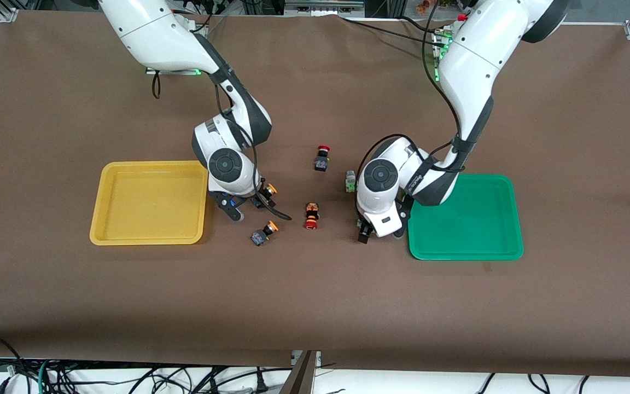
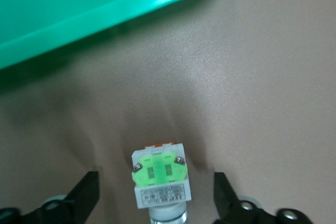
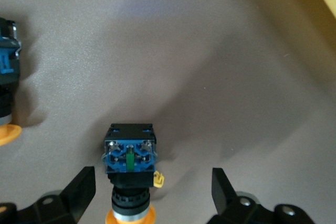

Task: Place green and yellow buttons in trays
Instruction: 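Close both grippers on the black and green buttons, then lower both buttons into the matching trays and open both grippers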

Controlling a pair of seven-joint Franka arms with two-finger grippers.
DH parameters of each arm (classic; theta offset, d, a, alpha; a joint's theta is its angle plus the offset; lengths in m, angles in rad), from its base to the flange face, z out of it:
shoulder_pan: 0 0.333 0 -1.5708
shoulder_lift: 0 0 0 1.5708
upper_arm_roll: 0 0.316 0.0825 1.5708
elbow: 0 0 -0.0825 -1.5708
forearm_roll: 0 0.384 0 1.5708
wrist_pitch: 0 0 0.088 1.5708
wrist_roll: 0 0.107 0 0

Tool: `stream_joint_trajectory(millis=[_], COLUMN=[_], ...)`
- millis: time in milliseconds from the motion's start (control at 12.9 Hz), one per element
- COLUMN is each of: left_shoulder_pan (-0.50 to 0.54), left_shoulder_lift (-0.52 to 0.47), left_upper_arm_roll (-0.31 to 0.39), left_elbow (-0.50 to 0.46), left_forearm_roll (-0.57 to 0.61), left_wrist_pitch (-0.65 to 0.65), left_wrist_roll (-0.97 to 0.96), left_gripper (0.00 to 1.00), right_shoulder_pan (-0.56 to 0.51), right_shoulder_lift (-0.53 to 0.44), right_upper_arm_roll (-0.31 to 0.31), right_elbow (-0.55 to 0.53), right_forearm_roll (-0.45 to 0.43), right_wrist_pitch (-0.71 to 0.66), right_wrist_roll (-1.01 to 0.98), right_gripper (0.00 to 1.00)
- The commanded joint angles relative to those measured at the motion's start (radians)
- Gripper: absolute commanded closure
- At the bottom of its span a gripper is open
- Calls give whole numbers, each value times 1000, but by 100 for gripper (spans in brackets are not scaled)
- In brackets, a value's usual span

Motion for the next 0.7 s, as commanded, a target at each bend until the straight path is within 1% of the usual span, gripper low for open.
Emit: stream_joint_trajectory(millis=[0, 78, 155, 233, 310, 388, 466, 543, 621], left_shoulder_pan=[4, 1, 3, 4, 10, 22, 35, 50, 82], left_shoulder_lift=[1, 3, 1, -5, -12, -43, -69, -101, -133], left_upper_arm_roll=[8, 8, 8, 8, 9, 9, 8, 9, 9], left_elbow=[0, 1, 1, 3, 9, 9, 14, 17, 17], left_forearm_roll=[22, 22, 24, 27, 27, 28, 28, 28, 28], left_wrist_pitch=[25, 24, 23, 17, 8, -36, -105, -166, -218], left_wrist_roll=[-31, -31, -23, -14, 1, 33, 94, 182, 280], left_gripper=[58, 75, 85, 88, 88, 88, 87, 84, 84], right_shoulder_pan=[18, 19, 15, 12, 8, 8, 2, -18, -53], right_shoulder_lift=[12, 17, 15, 12, 0, -38, -66, -95, -107], right_upper_arm_roll=[-14, -14, -16, -17, -25, -44, -63, -75, -78], right_elbow=[-2, 1, 4, 9, 12, 18, 35, 59, 74], right_forearm_roll=[2, 0, 0, -3, -15, -18, -14, -8, -5], right_wrist_pitch=[36, 39, 38, 32, 21, -32, -115, -213, -302], right_wrist_roll=[29, 43, 53, 36, 7, -30, -88, -154, -229], right_gripper=[41, 72, 100, 100, 100, 100, 100, 100, 100])
